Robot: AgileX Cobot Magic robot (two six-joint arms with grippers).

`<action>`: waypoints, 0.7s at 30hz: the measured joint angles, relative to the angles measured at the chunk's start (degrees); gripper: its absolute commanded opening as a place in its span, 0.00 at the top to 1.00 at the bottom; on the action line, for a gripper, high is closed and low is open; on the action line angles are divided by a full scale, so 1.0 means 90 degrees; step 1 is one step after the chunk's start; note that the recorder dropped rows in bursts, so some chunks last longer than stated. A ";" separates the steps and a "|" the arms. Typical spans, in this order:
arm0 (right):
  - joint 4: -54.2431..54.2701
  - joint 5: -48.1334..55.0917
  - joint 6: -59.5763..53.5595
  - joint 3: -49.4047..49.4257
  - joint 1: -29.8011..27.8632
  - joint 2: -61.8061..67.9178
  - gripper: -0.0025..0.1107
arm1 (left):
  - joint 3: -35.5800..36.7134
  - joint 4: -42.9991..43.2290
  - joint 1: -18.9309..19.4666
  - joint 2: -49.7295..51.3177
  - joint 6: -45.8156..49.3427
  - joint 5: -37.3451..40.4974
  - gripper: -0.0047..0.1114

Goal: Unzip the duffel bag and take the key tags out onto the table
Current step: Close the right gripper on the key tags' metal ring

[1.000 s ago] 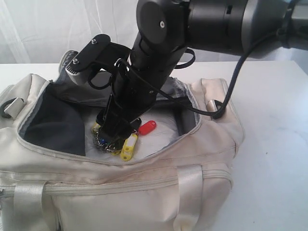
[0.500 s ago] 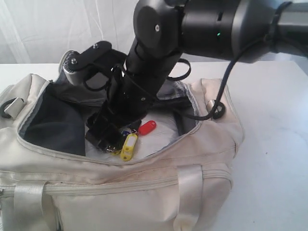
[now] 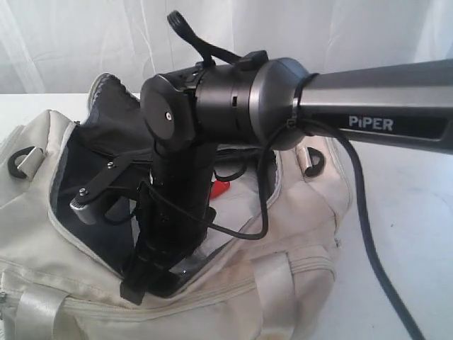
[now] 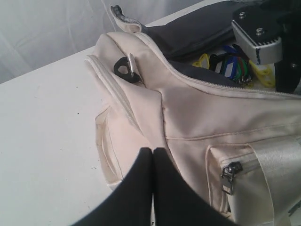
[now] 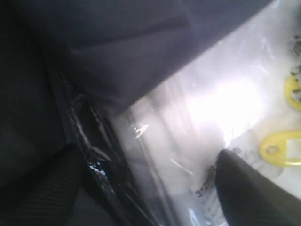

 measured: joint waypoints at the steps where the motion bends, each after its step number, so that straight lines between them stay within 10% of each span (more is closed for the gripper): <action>1: -0.0096 0.0004 -0.0105 -0.0049 0.0028 0.0004 0.49 | 0.0000 0.0000 0.0000 0.0000 0.0000 0.0000 0.96; 10: -0.1309 -0.0097 0.0099 -0.1063 0.0066 0.0015 0.54 | 0.0000 0.0000 0.0000 0.0000 0.0000 -0.0013 0.96; 16: -0.1355 -0.0484 0.0114 -0.1402 0.0066 0.0077 0.29 | 0.0000 0.0000 0.0000 0.0000 0.0000 -0.0013 0.96; 21: -0.1443 -0.0692 0.0114 -0.1402 0.0066 0.0503 0.27 | 0.0000 0.0000 0.0000 0.0000 0.0000 -0.0013 0.96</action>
